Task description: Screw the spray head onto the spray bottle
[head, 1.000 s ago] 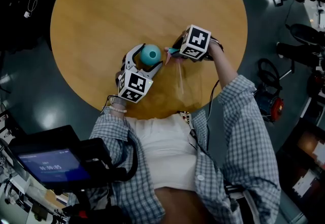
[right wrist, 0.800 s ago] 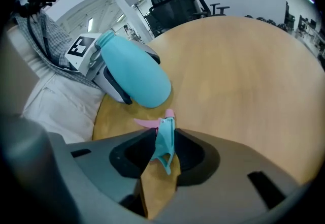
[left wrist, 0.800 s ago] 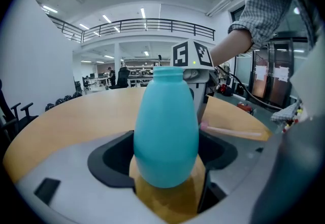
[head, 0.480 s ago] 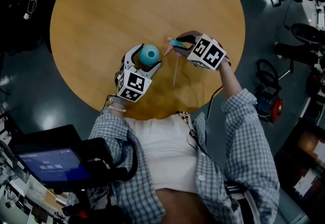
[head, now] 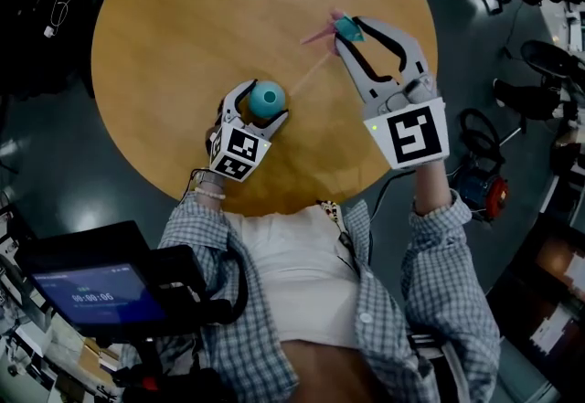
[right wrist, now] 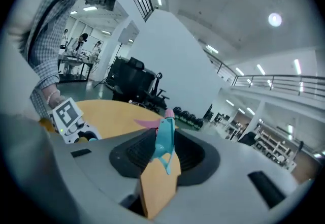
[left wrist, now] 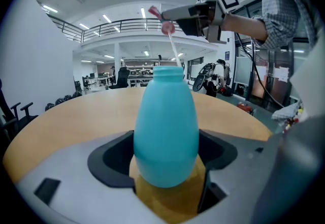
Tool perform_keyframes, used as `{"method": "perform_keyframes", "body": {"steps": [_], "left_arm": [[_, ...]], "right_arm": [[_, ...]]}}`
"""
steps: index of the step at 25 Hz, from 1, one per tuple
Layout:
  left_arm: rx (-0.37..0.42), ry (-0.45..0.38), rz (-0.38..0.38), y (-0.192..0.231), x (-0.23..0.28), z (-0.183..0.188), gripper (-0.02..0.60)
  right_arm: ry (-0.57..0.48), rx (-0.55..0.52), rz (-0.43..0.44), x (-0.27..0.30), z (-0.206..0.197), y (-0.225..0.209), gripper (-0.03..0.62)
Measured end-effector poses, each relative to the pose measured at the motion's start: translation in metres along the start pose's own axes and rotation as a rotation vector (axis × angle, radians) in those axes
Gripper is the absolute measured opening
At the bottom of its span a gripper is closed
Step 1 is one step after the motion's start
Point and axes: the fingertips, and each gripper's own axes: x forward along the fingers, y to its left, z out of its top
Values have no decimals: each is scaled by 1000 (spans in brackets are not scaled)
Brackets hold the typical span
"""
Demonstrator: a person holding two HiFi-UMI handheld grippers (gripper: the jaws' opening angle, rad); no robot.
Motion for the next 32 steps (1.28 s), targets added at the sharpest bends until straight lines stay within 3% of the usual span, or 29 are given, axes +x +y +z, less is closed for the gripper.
{"method": "perform_keyframes", "body": {"steps": [4, 7, 14, 23, 32], "left_arm": [[-1, 0, -2, 1, 2, 0, 394], [-1, 0, -2, 1, 3, -1, 394], [-2, -1, -5, 1, 3, 0, 394], [-1, -1, -4, 0, 2, 0, 394], [4, -2, -5, 1, 0, -1, 394]], "right_arm": [[-68, -43, -66, -12, 44, -7, 110], [-90, -91, -66, -9, 54, 7, 110], [-75, -171, 16, 10, 40, 53, 110], [-96, -340, -23, 25, 4, 131, 110], [-82, -358, -34, 36, -17, 159, 110]]}}
